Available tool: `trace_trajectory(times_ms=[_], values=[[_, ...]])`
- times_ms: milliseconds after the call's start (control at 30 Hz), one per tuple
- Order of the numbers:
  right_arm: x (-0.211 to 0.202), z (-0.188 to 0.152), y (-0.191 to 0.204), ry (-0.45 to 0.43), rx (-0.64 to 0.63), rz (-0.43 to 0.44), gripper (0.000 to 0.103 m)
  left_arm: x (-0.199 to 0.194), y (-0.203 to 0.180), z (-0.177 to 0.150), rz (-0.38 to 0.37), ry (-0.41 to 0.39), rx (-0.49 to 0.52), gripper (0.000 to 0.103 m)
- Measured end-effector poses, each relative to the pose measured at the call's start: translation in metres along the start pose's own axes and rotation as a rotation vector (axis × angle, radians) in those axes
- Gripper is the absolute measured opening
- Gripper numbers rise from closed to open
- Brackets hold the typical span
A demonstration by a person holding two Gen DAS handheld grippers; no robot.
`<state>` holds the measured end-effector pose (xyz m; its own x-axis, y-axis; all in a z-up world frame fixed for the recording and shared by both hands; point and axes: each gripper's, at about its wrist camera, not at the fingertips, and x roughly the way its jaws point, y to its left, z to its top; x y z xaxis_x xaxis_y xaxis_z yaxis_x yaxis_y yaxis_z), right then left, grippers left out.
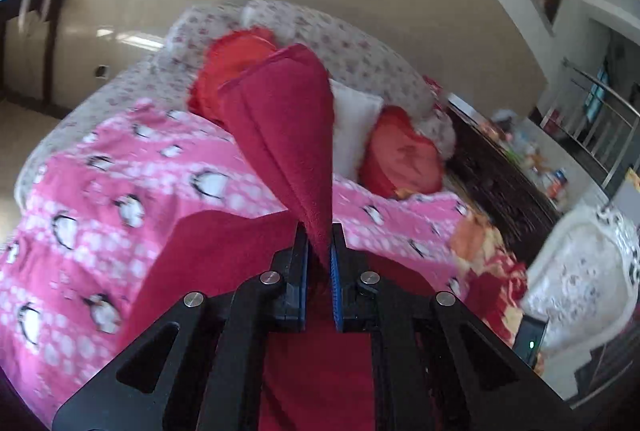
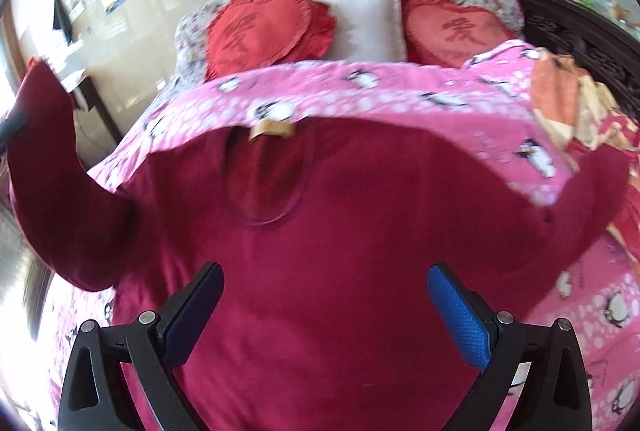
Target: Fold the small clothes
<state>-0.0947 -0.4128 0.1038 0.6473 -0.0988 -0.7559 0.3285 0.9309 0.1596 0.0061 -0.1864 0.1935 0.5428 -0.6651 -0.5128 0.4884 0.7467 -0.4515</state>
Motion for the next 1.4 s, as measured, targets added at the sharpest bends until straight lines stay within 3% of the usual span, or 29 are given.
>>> trace_trajectory(times_ms=[167, 233, 300, 400, 500, 600, 700, 767, 867, 967, 1000, 1033, 1067, 1100, 1200, 1267, 1333, 1400], values=[[-0.018, 0.000, -0.058, -0.007, 0.103, -0.046, 0.101, 0.084, -0.063, -0.076, -0.129, 0.217, 0.067, 0.009], [-0.024, -0.003, -0.081, -0.008, 0.135, -0.076, 0.101, 0.108, -0.077, -0.103, -0.119, 0.297, 0.133, 0.019], [-0.030, -0.007, -0.100, -0.008, 0.157, -0.102, 0.101, 0.118, -0.083, -0.121, -0.100, 0.373, 0.166, 0.039], [-0.036, -0.011, -0.119, -0.006, 0.172, -0.116, 0.101, 0.095, -0.080, -0.122, -0.112, 0.370, 0.169, 0.053], [-0.037, -0.009, -0.124, -0.014, 0.157, -0.083, 0.101, 0.057, -0.063, -0.114, -0.058, 0.259, 0.194, 0.078], [-0.032, -0.003, -0.113, -0.028, 0.103, -0.012, 0.101, 0.030, -0.029, -0.107, 0.089, 0.176, 0.202, 0.079], [-0.021, 0.012, -0.090, -0.042, 0.038, 0.026, 0.101, 0.032, 0.014, -0.105, 0.322, 0.186, 0.185, 0.079], [-0.012, 0.022, -0.070, -0.043, 0.010, 0.038, 0.101, 0.037, 0.039, -0.109, 0.385, 0.200, 0.127, 0.079], [0.003, 0.032, -0.037, -0.027, -0.034, 0.041, 0.101, 0.045, 0.063, -0.120, 0.424, 0.245, 0.072, 0.079], [0.030, 0.034, -0.004, 0.008, -0.128, -0.035, 0.101, 0.054, 0.071, -0.137, 0.434, 0.293, 0.071, 0.079], [0.042, 0.032, 0.004, 0.026, -0.177, -0.073, 0.097, 0.057, 0.072, -0.141, 0.430, 0.307, 0.069, 0.079], [0.054, 0.028, 0.009, 0.058, -0.232, -0.121, 0.082, 0.056, 0.071, -0.144, 0.425, 0.309, 0.071, 0.079], [0.061, 0.023, 0.008, 0.101, -0.277, -0.170, 0.074, 0.055, 0.070, -0.145, 0.424, 0.301, 0.078, 0.079], [0.063, 0.017, 0.003, 0.130, -0.298, -0.204, 0.068, 0.054, 0.071, -0.146, 0.421, 0.296, 0.083, 0.079], [0.027, -0.005, -0.050, 0.140, -0.182, -0.211, 0.070, 0.053, 0.076, -0.151, 0.401, 0.292, 0.073, 0.079], [0.005, -0.020, -0.085, 0.153, -0.128, -0.271, 0.072, 0.053, 0.080, -0.153, 0.391, 0.282, 0.059, 0.079], [-0.016, -0.029, -0.113, 0.166, -0.041, -0.186, 0.077, 0.051, 0.082, -0.158, 0.392, 0.263, 0.056, 0.079], [-0.034, -0.029, -0.128, 0.132, 0.024, -0.183, 0.077, 0.050, 0.081, -0.158, 0.397, 0.255, 0.059, 0.079]])
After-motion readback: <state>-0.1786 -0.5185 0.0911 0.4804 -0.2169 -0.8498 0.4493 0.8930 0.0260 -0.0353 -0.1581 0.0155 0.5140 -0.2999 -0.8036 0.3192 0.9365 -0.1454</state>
